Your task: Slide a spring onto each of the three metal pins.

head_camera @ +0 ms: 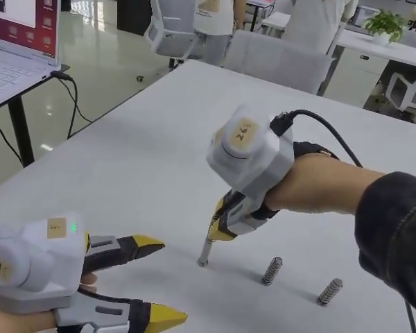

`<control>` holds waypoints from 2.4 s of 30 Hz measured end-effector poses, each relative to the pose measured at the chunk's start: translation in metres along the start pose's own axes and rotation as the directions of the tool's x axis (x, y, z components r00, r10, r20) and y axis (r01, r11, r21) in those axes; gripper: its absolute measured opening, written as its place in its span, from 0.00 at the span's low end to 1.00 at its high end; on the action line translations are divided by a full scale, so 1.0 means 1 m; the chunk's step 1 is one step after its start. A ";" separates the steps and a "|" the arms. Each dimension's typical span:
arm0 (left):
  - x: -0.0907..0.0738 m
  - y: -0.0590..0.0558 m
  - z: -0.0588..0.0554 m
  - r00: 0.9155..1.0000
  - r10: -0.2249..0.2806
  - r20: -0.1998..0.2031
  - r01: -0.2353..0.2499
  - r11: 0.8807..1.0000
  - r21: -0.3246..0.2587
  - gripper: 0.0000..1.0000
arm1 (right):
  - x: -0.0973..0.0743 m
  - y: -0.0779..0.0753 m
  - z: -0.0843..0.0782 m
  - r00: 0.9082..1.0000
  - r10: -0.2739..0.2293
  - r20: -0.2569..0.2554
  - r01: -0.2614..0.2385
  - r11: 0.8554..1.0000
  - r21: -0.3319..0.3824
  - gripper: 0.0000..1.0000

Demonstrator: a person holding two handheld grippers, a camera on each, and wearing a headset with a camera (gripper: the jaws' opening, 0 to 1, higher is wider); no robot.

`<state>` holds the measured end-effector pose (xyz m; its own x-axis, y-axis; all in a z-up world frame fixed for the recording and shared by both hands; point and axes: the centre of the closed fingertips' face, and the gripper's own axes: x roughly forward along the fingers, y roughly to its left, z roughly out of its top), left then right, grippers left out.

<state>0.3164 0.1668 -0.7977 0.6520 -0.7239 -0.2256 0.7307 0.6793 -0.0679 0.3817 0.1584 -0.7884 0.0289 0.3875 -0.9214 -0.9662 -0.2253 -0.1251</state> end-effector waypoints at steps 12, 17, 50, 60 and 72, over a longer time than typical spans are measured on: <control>-0.001 0.000 -0.002 1.000 -0.002 -0.004 0.002 1.000 -0.001 0.60 | 0.009 -0.001 -0.002 1.000 0.014 -0.006 -0.014 1.000 0.010 0.08; 0.000 0.000 -0.002 1.000 -0.003 -0.007 0.003 1.000 -0.001 0.59 | 0.016 0.000 -0.003 1.000 0.024 -0.012 -0.024 1.000 0.014 0.08; -0.001 -0.004 -0.003 1.000 -0.005 -0.018 0.005 1.000 0.004 0.58 | 0.041 0.020 -0.049 0.991 0.075 -0.109 -0.068 0.995 0.066 0.08; 0.000 -0.006 -0.004 1.000 -0.005 -0.024 0.005 1.000 0.006 0.58 | 0.043 0.022 -0.051 0.990 0.085 -0.108 -0.076 0.993 0.088 0.08; -0.001 -0.006 -0.004 1.000 -0.003 -0.031 0.003 1.000 0.009 0.58 | 0.046 0.025 -0.052 0.990 0.092 -0.110 -0.084 0.994 0.075 0.15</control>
<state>0.3102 0.1639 -0.8011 0.6436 -0.7216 -0.2551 0.7344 0.6761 -0.0597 0.3719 0.1240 -0.8535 -0.0320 0.2649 -0.9638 -0.9817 -0.1893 -0.0194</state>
